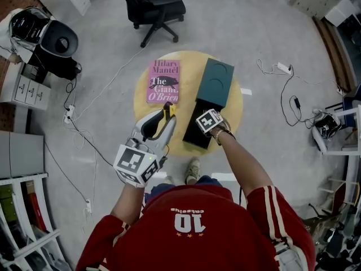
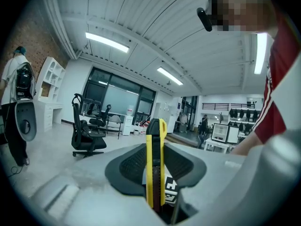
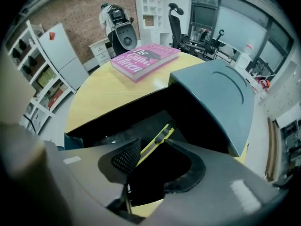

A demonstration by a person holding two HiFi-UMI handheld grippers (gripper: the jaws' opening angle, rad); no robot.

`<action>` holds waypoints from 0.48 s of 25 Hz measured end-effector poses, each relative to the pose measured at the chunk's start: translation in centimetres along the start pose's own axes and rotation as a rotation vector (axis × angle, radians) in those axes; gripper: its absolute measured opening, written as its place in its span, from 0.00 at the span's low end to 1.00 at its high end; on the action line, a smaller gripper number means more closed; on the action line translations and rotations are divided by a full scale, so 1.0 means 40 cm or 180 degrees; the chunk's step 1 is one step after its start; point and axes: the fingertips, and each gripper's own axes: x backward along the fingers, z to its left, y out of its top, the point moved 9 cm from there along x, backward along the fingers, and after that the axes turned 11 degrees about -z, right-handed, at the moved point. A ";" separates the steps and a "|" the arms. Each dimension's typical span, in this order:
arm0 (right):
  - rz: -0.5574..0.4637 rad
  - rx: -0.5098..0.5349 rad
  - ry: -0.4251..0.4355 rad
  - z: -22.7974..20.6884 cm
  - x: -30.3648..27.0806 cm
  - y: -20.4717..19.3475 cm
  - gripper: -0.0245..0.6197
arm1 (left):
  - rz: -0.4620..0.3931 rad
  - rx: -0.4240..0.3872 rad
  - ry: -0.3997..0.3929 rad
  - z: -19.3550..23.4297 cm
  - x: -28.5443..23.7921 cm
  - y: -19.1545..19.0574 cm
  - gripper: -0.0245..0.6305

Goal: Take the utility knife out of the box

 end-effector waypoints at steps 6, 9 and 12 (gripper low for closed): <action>0.0042 0.0585 -0.0032 0.027 0.001 -0.010 0.23 | 0.0023 0.0005 0.0007 0.002 0.001 -0.006 0.23; 0.0003 0.0748 -0.0143 0.030 0.005 -0.018 0.12 | 0.0029 0.0015 0.0009 0.003 0.004 -0.005 0.23; -0.0044 0.0768 -0.0148 0.032 0.008 -0.022 0.12 | 0.0018 0.0009 0.0022 0.006 0.010 -0.003 0.23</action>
